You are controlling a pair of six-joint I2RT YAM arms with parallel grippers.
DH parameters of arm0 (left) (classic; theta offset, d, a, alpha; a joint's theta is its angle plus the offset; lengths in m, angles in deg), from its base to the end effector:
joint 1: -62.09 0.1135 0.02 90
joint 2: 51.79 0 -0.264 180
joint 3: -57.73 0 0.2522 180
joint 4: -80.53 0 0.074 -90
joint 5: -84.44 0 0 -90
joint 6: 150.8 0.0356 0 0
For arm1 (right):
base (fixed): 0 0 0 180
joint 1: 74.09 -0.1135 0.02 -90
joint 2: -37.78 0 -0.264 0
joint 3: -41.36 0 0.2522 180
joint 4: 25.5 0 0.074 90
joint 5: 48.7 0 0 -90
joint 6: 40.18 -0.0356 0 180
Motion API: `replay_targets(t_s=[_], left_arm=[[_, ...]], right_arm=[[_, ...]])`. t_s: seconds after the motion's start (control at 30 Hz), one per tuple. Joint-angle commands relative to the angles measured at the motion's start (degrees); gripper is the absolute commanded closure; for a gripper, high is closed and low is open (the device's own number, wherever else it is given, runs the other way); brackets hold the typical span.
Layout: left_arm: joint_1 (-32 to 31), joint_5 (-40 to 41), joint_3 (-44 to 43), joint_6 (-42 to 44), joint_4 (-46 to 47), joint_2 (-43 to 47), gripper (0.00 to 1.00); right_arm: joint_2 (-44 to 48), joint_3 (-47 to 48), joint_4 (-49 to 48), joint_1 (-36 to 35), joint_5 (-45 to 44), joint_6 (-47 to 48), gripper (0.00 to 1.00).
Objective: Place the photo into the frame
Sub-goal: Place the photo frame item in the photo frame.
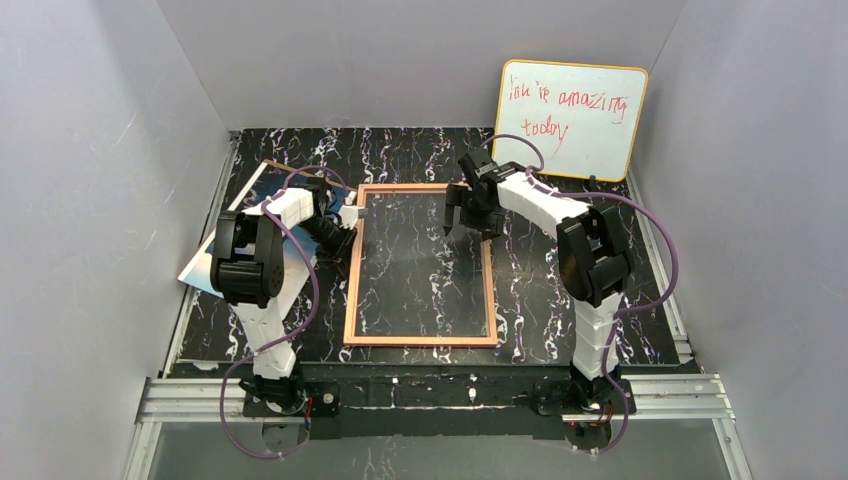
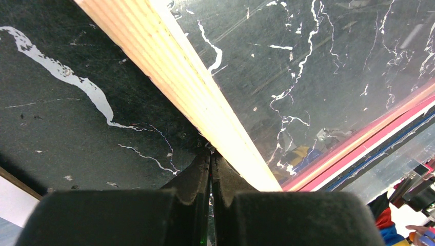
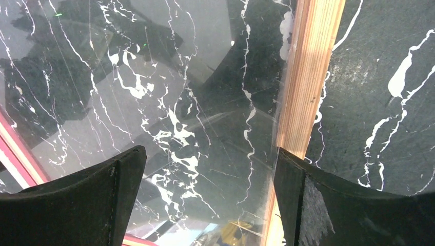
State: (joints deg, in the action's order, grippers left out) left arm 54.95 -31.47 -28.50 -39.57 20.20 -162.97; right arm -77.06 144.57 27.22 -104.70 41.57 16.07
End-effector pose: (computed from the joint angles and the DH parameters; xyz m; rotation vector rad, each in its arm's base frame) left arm 0.3481 -0.0593 0.1476 0.7461 2.8382 -0.6551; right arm 0.3660 0.2167 0.2034 0.0737 2.7443 0.3383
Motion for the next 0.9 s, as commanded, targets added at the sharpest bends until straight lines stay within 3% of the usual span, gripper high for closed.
replay_targets(t_s=[0.0,0.27,0.57,0.87], left_arm=[[-1.1,2.6,1.7,1.3,0.3,-2.5,1.0],[-1.1,3.0,1.9,1.4,0.4,-2.4,1.0],[-1.1,3.1,2.3,1.4,0.7,-2.3,1.0],[-1.1,3.3,2.0,1.4,0.4,-2.1,1.0]], right_arm=[[-0.6,3.7,1.8,-1.3,-2.2,1.0,0.01],[-1.9,5.8,5.8,-2.4,-6.1,2.2,0.01],[-4.3,11.4,11.2,-5.1,-16.6,3.8,0.01],[-2.3,8.4,7.4,-5.2,-13.5,3.7,0.01]])
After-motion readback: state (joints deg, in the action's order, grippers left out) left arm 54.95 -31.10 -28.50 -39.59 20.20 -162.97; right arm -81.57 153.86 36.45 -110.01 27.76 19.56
